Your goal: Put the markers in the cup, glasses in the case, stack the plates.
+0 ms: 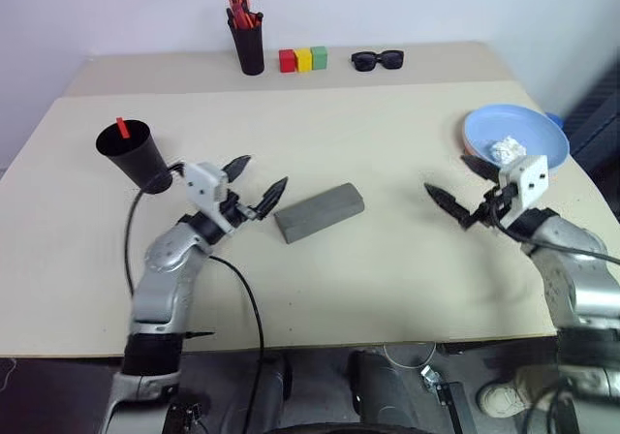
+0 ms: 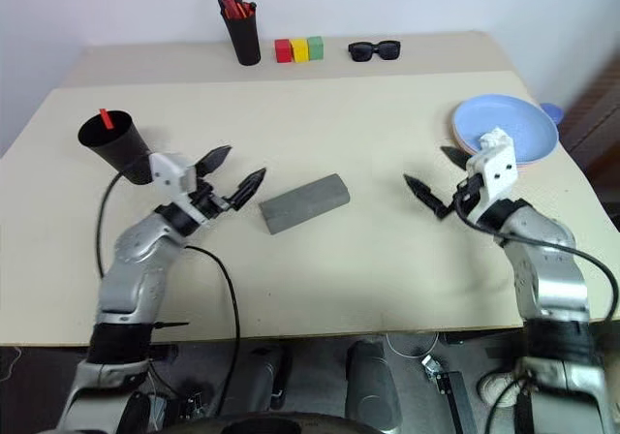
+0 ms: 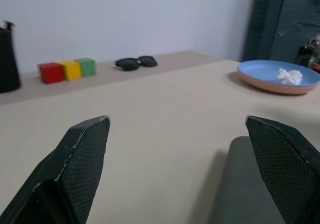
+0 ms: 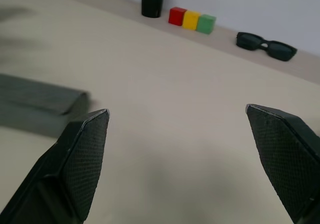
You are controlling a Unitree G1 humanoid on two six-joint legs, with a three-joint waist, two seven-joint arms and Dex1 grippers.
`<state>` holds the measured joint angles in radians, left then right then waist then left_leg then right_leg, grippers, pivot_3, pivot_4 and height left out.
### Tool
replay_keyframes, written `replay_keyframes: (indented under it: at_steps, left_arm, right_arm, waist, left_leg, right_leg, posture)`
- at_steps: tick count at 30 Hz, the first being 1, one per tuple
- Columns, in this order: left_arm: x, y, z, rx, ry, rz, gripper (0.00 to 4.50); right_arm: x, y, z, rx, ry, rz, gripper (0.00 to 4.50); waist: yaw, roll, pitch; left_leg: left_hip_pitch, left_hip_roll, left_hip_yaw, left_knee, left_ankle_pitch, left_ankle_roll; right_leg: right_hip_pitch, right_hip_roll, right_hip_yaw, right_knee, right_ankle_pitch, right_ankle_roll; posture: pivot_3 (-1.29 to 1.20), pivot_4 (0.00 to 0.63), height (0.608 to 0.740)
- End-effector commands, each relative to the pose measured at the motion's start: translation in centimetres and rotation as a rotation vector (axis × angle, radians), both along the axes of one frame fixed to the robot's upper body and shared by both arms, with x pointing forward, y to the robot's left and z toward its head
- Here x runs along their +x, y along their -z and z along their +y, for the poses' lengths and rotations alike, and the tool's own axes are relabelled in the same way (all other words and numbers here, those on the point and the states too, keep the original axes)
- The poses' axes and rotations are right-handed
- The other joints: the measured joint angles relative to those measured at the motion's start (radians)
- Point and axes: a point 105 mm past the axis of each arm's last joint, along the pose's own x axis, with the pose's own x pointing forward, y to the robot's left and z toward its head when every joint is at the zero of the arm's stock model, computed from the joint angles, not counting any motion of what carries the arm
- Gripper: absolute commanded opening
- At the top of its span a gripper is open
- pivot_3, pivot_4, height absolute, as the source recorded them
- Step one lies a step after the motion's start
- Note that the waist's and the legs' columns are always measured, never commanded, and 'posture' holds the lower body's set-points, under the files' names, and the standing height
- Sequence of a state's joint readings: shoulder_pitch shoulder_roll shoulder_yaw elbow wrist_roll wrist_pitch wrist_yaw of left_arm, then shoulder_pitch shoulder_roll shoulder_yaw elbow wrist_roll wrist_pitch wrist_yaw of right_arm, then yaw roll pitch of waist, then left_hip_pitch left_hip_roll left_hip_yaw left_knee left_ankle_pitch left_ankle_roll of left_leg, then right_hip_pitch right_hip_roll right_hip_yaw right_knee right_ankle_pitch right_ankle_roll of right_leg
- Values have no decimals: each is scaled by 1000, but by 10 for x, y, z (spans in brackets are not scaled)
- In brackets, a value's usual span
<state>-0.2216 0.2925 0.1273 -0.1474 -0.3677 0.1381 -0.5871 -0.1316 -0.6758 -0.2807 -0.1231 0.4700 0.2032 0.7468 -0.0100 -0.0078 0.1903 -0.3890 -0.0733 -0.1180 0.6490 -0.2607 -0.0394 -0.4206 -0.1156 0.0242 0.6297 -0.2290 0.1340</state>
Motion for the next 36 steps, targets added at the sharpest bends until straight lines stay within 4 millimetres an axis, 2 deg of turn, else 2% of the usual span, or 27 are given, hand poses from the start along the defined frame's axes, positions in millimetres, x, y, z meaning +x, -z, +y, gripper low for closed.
replay_keyframes:
  at_steps: [1,5,8,12,15,19,25,30,36]
  left_arm:
    - [-12,-11,31,26,-83,-54,4500]
    - [-26,-8,55,57,-121,-46,4500]
    - [-34,-9,63,56,-94,-34,4500]
    - [-52,-11,60,56,28,6,4500]
    - [-65,-4,53,98,103,49,4500]
    - [-76,-3,48,86,109,70,4500]
    - [-94,3,40,91,94,118,4500]
    - [-93,-2,43,123,36,115,4500]
    - [-84,-9,67,117,-23,133,4500]
  right_arm:
    - [-26,-22,1,-31,-13,-35,4445]
    - [-50,-8,-6,-51,20,42,4445]
    - [-57,-1,-9,-60,38,71,4445]
    - [-63,7,-15,-79,65,91,4445]
    - [-66,13,-23,-76,96,108,4445]
    - [-76,24,-34,-95,130,135,4445]
    - [-85,29,-44,-79,166,144,4445]
    - [-90,36,-56,-63,213,127,4445]
    - [-93,40,-64,-20,245,125,4445]
  waist:
    - [-2,0,0]
    - [1,0,0]
    - [2,-1,0]
    - [1,-1,0]
    - [1,-1,0]
    - [3,-1,0]
    - [0,-1,0]
    - [5,-1,0]
    - [4,-1,0]
  left_leg:
    - [2,1,0,0,0,0]
    - [4,2,0,0,0,0]
    - [4,2,0,0,0,0]
    - [6,3,0,0,0,1]
    - [7,3,0,-1,-1,1]
    - [6,4,0,-2,-2,3]
    - [6,4,0,-2,-2,3]
    - [6,4,0,-2,-2,3]
    - [6,4,0,-2,-2,3]
  right_leg:
    - [1,1,0,0,0,0]
    - [4,2,0,0,-1,-1]
    - [6,2,0,-2,-2,-3]
    - [9,1,0,-5,-2,-4]
    - [11,1,-1,-9,-2,-4]
    - [12,1,-1,-12,-2,-4]
    - [13,0,0,-13,-3,-4]
    - [13,0,-1,-13,-4,-2]
    - [13,0,-1,-15,-4,-2]
  posture:
    - [0,150,740]
    - [0,150,740]
    - [0,150,740]
    - [0,150,740]
    - [0,150,740]
    - [0,150,740]
    - [0,150,740]
    - [0,150,740]
    - [0,150,740]
